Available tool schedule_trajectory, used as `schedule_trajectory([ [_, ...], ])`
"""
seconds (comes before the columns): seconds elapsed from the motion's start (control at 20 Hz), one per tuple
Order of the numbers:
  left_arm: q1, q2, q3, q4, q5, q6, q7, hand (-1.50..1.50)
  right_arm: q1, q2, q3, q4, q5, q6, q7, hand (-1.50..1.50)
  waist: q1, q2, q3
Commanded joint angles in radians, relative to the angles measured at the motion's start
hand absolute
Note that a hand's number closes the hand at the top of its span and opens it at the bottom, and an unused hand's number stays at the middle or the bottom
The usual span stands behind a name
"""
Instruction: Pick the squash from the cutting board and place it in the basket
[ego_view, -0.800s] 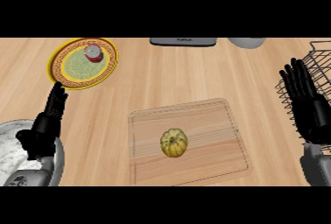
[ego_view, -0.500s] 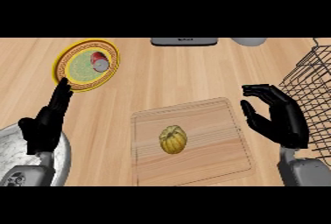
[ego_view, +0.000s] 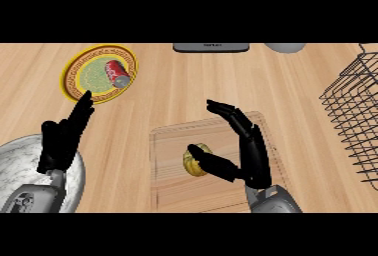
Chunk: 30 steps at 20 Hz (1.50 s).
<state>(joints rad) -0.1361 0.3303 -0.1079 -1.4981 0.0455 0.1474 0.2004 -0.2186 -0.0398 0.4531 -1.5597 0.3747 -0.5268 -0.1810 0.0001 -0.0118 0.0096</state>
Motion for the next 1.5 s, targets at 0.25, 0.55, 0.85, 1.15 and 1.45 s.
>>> schedule_trajectory([
  [0.25, 0.028, 0.038, 0.013, 0.003, -0.011, 0.009, 0.052, 0.0, -0.014, -0.153, 0.026, 0.114, 0.473, 0.052, 0.466, -1.5, -0.067, -0.017, -0.029],
  [0.55, 0.032, 0.043, 0.01, -0.016, 0.002, 0.008, 0.073, 0.0, -0.033, -0.102, 0.164, 0.078, 0.52, 0.416, 0.777, -1.5, -0.053, -0.014, -0.027],
  [0.85, 0.037, 0.05, 0.006, -0.015, 0.006, -0.003, 0.07, 0.0, -0.127, 0.035, 0.22, -0.117, 0.477, 0.778, 1.149, -1.5, -0.039, -0.007, -0.018],
  [1.15, 0.003, 0.047, 0.012, 0.014, 0.016, -0.02, 0.056, 0.0, -0.242, 0.038, 0.251, -0.355, 0.361, 0.96, 1.554, -1.5, -0.019, 0.0, -0.014],
  [1.45, -0.049, 0.048, 0.033, 0.053, 0.022, -0.028, 0.07, 0.0, -0.288, 0.039, 0.298, -0.401, 0.402, 0.92, 1.658, -1.5, -0.014, 0.004, -0.012],
])
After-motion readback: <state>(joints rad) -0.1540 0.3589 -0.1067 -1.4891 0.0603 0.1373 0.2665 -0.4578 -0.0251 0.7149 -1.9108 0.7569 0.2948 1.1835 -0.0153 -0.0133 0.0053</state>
